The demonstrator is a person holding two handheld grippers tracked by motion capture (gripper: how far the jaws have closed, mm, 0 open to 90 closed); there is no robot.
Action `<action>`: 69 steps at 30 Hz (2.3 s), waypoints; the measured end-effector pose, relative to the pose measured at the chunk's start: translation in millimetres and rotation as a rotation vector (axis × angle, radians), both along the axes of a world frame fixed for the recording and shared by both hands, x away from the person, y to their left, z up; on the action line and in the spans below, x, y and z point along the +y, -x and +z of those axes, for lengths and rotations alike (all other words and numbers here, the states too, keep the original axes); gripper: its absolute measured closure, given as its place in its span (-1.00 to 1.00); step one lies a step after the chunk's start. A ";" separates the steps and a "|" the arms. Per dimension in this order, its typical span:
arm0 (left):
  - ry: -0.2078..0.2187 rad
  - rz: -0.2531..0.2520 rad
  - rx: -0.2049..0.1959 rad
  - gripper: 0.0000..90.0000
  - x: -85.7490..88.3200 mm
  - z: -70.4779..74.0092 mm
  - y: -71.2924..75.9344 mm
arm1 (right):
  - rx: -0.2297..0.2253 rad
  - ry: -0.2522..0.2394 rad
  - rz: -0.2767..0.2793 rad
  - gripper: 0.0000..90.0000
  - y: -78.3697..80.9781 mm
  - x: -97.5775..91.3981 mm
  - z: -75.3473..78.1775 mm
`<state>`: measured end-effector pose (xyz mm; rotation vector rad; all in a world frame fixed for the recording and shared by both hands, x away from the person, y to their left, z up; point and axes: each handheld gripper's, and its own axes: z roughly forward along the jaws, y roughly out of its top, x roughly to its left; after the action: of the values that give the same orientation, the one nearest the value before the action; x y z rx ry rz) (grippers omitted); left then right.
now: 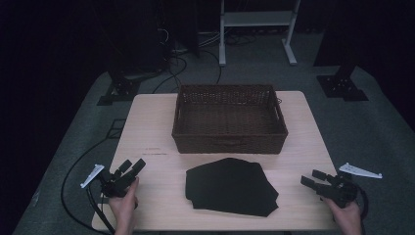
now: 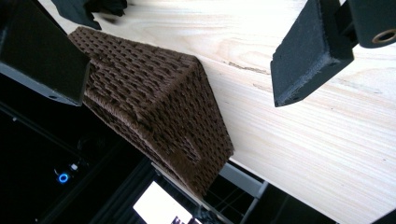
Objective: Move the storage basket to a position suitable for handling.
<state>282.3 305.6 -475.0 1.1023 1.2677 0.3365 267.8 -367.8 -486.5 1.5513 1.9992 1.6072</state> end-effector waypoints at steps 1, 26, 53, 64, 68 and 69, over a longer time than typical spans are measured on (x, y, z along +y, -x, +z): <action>0.000 0.000 0.000 -0.92 0.0 0.0 0.0 | 0.002 -0.001 0.002 -0.58 -0.1 0.2 -0.1; -0.004 -0.183 0.083 -0.92 -47.8 -3.7 -0.2 | 0.073 -0.039 0.086 -0.63 0.5 33.0 3.8; -0.067 -0.351 0.203 -0.92 -107.7 -15.9 -2.5 | 0.168 -0.044 0.141 -0.63 -12.0 72.2 -2.8; -0.111 -0.401 0.280 -0.92 -123.8 -21.5 -3.6 | 0.205 -0.039 0.159 -0.63 -16.7 87.1 -5.6; -0.122 -0.411 0.302 -0.92 -125.7 -23.1 -4.4 | 0.222 -0.028 0.169 -0.63 -18.2 93.0 -7.5; -0.130 -0.415 0.308 -0.91 -126.2 -24.0 -4.8 | 0.222 -0.028 0.169 -0.63 -18.2 93.0 -7.5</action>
<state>287.2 179.4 -499.0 1.5366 1.2563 -0.0690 286.1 -274.8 -494.0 1.6771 2.2873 1.5877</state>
